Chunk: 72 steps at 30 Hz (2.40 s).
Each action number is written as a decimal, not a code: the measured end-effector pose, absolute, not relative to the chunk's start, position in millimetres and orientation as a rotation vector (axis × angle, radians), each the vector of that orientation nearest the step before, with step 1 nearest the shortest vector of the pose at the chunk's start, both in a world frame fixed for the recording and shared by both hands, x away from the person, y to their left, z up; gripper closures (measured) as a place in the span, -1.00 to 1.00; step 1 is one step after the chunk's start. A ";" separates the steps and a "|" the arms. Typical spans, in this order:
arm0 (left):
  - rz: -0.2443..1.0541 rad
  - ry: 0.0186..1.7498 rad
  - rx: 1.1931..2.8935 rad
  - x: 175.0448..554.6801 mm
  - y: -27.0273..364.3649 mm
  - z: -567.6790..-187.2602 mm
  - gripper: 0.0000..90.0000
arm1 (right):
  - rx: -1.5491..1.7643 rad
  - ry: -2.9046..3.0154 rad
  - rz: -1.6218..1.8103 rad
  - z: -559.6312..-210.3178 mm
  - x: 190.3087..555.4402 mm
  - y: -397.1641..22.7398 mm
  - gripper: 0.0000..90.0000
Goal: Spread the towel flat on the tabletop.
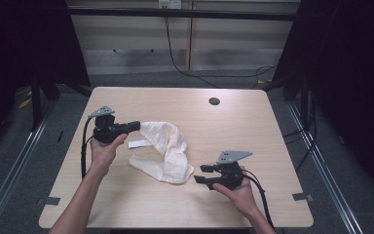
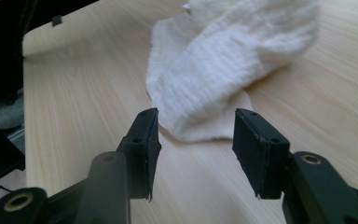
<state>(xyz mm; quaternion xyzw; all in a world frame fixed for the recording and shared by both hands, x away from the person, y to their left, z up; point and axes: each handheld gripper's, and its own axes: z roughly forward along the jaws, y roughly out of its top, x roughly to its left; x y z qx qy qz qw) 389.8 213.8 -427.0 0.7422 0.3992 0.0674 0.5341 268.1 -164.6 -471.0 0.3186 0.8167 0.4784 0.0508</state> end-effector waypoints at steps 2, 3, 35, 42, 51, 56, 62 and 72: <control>0.155 0.966 1.770 388.9 216.5 -433.1 0.95 | 0.943 2.504 1.476 -470.2 273.8 -152.6 0.13; 0.150 0.971 1.768 388.4 217.3 -435.4 0.95 | 0.934 2.514 1.480 -470.3 277.4 -146.4 0.12; 0.118 0.966 1.769 365.7 236.8 -454.3 0.95 | 0.813 2.711 1.209 -502.8 285.6 -128.9 0.97; 0.105 0.933 1.800 351.6 233.1 -457.6 0.95 | 0.904 2.661 1.164 -501.4 289.7 -180.9 0.97; 0.074 0.917 1.816 339.7 223.6 -468.5 0.95 | 1.017 2.566 1.178 -505.0 305.0 -209.3 0.98; 0.078 0.918 1.816 340.2 224.6 -470.2 0.95 | 1.035 2.543 1.171 -505.4 311.1 -208.8 1.00; 0.080 0.919 1.809 340.3 225.5 -470.9 0.95 | 1.073 2.514 1.192 -507.5 323.8 -208.7 1.00; 0.081 0.923 1.806 340.6 227.1 -472.0 0.95 | 1.083 2.485 1.177 -506.9 330.7 -205.6 0.81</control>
